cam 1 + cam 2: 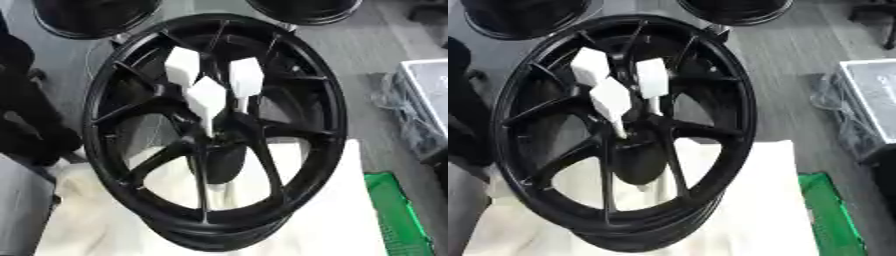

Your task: Pull the pin out of the wheel hub.

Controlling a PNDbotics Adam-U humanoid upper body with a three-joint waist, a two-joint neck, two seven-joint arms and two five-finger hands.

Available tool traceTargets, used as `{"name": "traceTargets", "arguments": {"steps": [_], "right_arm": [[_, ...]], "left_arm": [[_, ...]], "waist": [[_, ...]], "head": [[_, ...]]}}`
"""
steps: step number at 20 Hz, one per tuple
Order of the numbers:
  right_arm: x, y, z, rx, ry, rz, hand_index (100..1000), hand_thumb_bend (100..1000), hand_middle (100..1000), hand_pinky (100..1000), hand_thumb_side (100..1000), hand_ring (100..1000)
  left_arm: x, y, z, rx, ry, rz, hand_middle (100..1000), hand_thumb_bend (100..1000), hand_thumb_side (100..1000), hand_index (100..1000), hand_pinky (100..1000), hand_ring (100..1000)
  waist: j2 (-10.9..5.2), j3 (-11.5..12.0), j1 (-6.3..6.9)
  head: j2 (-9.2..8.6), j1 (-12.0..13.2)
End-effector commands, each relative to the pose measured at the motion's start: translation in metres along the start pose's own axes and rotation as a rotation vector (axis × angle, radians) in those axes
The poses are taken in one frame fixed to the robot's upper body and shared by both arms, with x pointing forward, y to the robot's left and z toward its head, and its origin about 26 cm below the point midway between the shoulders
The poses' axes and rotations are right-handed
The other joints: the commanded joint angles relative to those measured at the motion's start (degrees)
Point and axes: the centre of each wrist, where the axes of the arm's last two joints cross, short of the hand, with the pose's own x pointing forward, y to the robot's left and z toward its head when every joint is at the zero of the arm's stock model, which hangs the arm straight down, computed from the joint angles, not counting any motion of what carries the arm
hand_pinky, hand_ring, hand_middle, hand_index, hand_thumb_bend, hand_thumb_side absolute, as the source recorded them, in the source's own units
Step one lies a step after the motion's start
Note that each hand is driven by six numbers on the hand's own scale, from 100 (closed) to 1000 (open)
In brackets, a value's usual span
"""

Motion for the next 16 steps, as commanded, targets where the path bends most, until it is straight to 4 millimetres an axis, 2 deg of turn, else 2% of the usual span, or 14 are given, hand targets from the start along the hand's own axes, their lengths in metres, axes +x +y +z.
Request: {"name": "traceTargets", "arguments": {"steps": [1,3,4,5,6,7,9,11,12,14,16], "right_arm": [[0.004,-0.01,-0.004,-0.022,-0.01,0.014,1000,100,860,878,144,928],[0.002,-0.009,-0.004,-0.018,0.009,0.005,1000,100,857,875,133,924],[0.002,-0.008,-0.005,-0.02,0.014,-0.001,1000,100,859,876,100,924],[0.003,-0.009,-0.005,-0.026,0.005,-0.009,1000,100,882,891,825,939],[0.004,-0.008,-0.004,-0.029,-0.009,-0.017,1000,100,885,892,949,940],[0.004,-0.008,-0.004,-0.033,-0.018,-0.022,1000,100,871,882,958,930],[0.004,-0.009,-0.005,-0.068,-0.017,-0.03,1000,100,849,868,825,913],[0.012,-0.009,-0.004,-0.095,-0.037,-0.091,991,100,801,827,852,871],[0.018,-0.009,-0.003,-0.105,-0.054,-0.146,953,100,762,806,755,842],[0.032,-0.01,-0.001,-0.127,-0.104,-0.284,929,100,750,788,693,814],[0.05,-0.012,0.0,-0.13,-0.182,-0.424,945,100,770,781,725,802]], "left_arm": [[0.011,0.003,-0.003,0.001,-0.038,-0.008,663,100,844,768,630,742],[0.011,0.003,-0.003,0.001,-0.037,-0.009,663,100,845,768,630,742],[0.011,0.003,-0.003,0.001,-0.037,-0.009,663,100,845,768,630,742],[0.01,0.003,-0.003,0.001,-0.037,-0.01,663,100,846,768,630,742],[0.01,0.003,-0.003,0.001,-0.037,-0.01,663,100,846,768,630,741],[0.011,0.003,-0.003,0.0,-0.037,-0.01,663,100,845,768,630,741],[0.011,0.003,-0.003,0.0,-0.038,-0.011,662,100,844,768,630,741],[0.011,0.003,-0.003,-0.002,-0.038,-0.01,662,100,844,768,630,741],[0.011,0.002,-0.003,-0.004,-0.039,-0.009,662,100,844,767,630,741],[0.011,0.001,-0.003,-0.009,-0.038,-0.007,662,100,845,767,630,741],[0.011,-0.001,-0.004,-0.019,-0.038,-0.003,662,100,845,767,630,741]], "waist": [[-0.84,-0.1,-0.18],[-0.82,-0.2,-0.28],[-0.79,-0.2,-0.31],[-0.76,-0.2,-0.33],[-0.73,-0.2,-0.33],[-0.69,-0.2,-0.33],[-0.65,-0.2,-0.32],[-0.65,-0.3,-0.3],[-0.67,-0.2,-0.31],[-0.73,-0.2,-0.34],[-0.83,-0.1,-0.41]], "head": [[-0.24,-0.1],[-0.2,-0.1],[-0.21,-0.2],[-0.22,-0.2],[-0.26,-0.2],[-0.27,-0.3],[-0.24,-0.3],[-0.23,-0.2],[-0.21,-0.2],[-0.12,-0.1],[-0.09,-0.3]]}}
